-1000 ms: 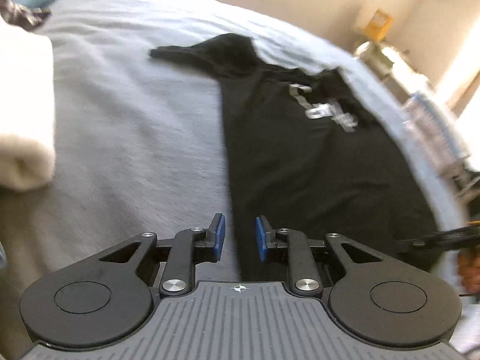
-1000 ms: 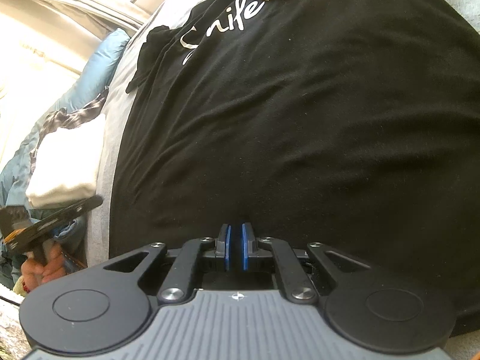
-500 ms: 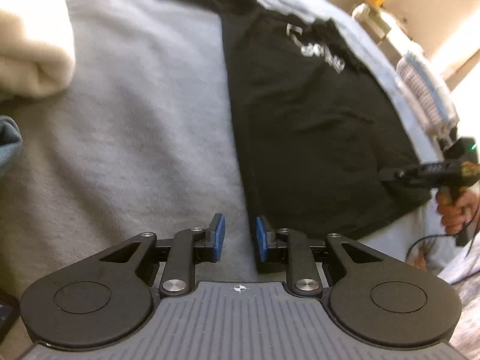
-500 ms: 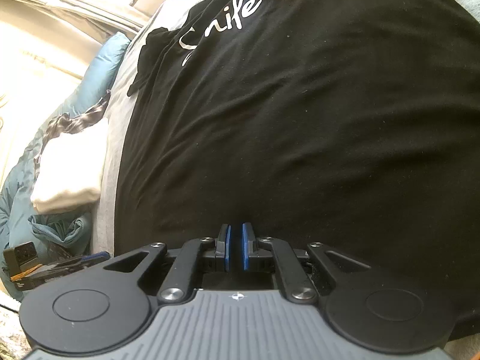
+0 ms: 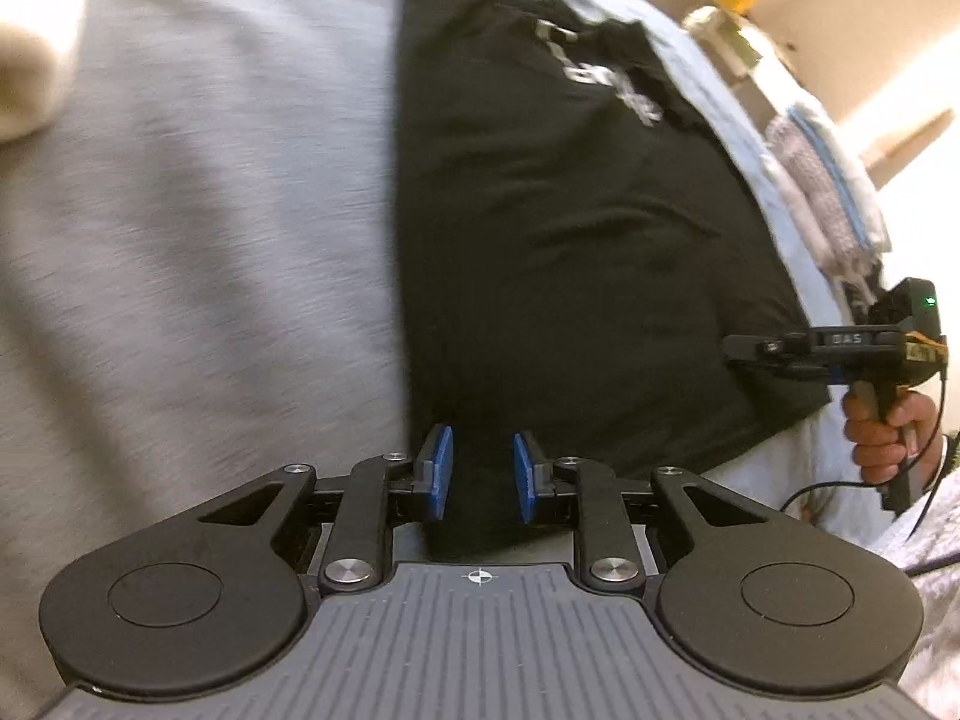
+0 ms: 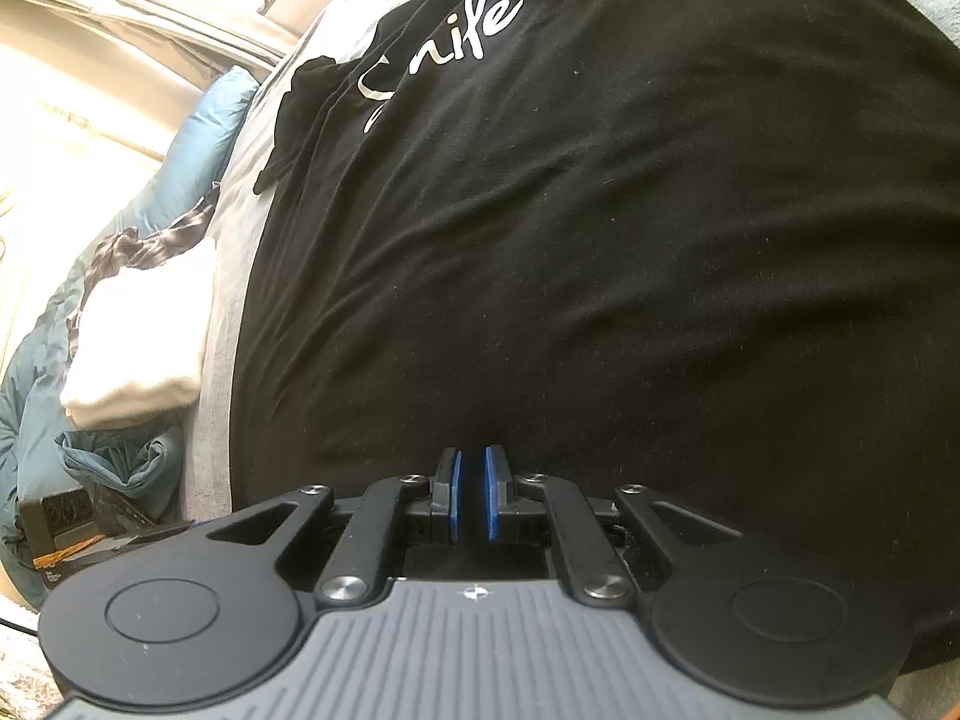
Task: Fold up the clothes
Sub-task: 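Pinch the folded side edge with the right gripper, then open the right gripper and lift it off the black shirt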
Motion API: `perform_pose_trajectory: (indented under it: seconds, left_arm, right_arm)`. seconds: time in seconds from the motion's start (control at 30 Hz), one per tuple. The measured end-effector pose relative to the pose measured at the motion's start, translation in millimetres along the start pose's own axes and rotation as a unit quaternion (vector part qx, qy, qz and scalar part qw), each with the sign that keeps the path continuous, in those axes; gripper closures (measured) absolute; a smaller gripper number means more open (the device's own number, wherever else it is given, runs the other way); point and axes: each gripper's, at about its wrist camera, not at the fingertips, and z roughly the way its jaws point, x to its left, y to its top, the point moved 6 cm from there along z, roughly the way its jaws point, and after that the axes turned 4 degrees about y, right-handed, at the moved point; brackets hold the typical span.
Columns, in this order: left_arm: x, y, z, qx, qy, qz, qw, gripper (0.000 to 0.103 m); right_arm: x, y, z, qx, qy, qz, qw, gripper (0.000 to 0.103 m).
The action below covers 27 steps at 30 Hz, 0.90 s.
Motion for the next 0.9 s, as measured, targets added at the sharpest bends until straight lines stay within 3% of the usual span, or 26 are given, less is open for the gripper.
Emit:
perform_pose_trajectory:
  seconds: [0.13, 0.3, 0.4, 0.5, 0.7, 0.9]
  left_arm:
    - [8.7, 7.3, -24.1, -0.027, 0.031, -0.001, 0.9992, 0.080]
    - [-13.3, 37.5, -14.6, -0.061, -0.031, 0.000, 0.9976, 0.080]
    - [-41.6, 57.2, 17.9, -0.057, -0.064, 0.045, 0.9953, 0.080]
    - [-57.0, 73.3, 51.4, -0.058, -0.066, 0.067, 0.9938, 0.080]
    - [-17.0, 115.2, 59.0, -0.108, -0.018, 0.036, 0.9933, 0.083]
    - [25.5, 157.6, 56.7, -0.165, 0.033, -0.010, 0.9857, 0.082]
  right_arm:
    - [-1.4, -0.1, 0.0, -0.001, 0.003, 0.005, 1.000, 0.096]
    - [-2.2, -0.3, -0.2, -0.003, 0.006, 0.013, 1.000, 0.096]
    - [-0.3, -0.3, -0.2, -0.002, 0.002, 0.007, 1.000, 0.096]
    - [1.8, -0.3, -0.1, -0.001, -0.003, 0.003, 1.000, 0.096]
    - [1.6, 0.7, 0.5, 0.001, -0.002, 0.002, 1.000, 0.096]
    - [-3.4, 3.4, 1.3, 0.005, 0.009, 0.011, 1.000, 0.096]
